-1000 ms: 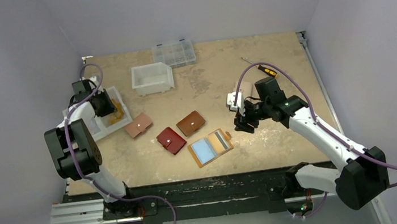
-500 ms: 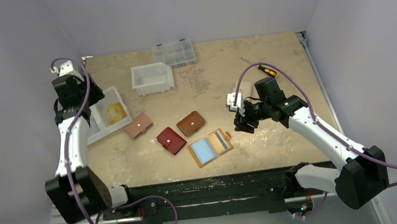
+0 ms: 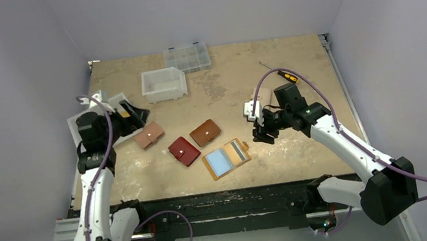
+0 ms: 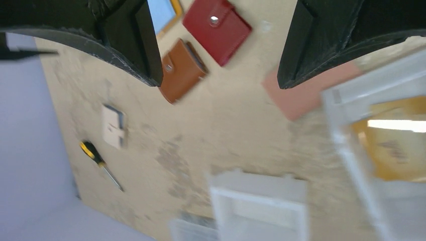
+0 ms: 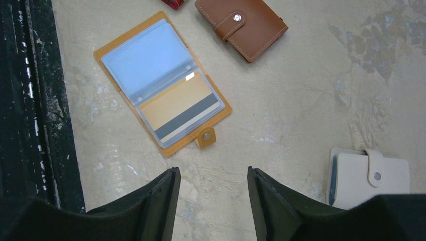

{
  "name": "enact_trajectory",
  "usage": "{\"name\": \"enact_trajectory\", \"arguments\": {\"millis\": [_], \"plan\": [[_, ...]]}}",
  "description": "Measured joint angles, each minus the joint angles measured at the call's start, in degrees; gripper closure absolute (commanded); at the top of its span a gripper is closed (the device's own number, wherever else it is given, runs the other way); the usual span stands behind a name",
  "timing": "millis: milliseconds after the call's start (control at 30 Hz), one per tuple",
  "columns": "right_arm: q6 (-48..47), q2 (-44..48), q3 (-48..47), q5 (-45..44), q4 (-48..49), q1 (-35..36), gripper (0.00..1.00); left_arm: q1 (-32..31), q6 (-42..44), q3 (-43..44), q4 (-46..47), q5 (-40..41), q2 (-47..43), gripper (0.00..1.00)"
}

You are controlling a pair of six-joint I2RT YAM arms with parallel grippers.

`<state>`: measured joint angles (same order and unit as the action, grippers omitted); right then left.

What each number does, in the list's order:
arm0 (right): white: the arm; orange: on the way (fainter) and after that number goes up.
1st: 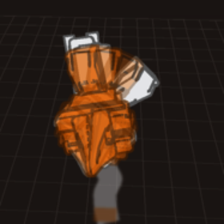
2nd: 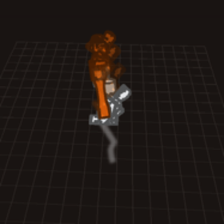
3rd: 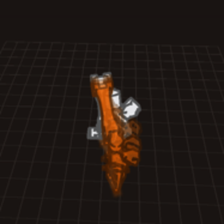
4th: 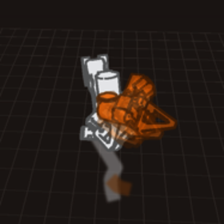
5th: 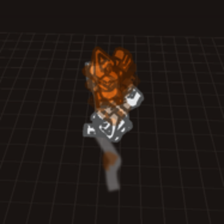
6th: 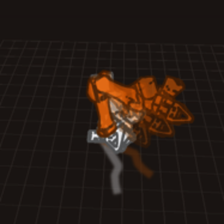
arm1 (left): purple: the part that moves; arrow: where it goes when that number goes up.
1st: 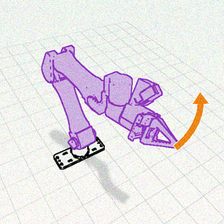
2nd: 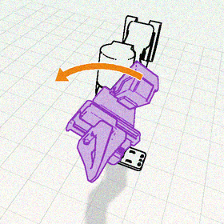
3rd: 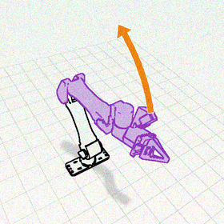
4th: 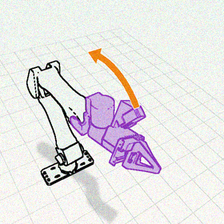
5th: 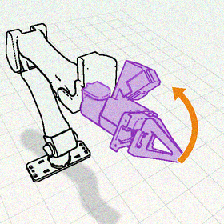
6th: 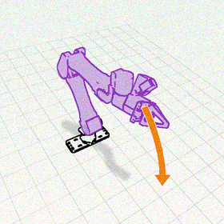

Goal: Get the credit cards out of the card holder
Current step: Reset both arms

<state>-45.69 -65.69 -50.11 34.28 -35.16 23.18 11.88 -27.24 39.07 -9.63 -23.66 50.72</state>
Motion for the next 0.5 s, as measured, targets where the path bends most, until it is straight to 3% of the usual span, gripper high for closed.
{"name": "enact_trajectory", "arguments": {"millis": [233,500], "plan": [[-1.40,-1.44,0.00,1.22,-0.76,-2.27,0.40,-18.08,1.03,0.70,-3.28,-1.27,-0.07,0.09],[-2.34,-1.84,0.00,2.49,-1.27,-8.57,0.40,-25.88,4.13,0.63,-5.16,0.87,4.37,0.03]]}}
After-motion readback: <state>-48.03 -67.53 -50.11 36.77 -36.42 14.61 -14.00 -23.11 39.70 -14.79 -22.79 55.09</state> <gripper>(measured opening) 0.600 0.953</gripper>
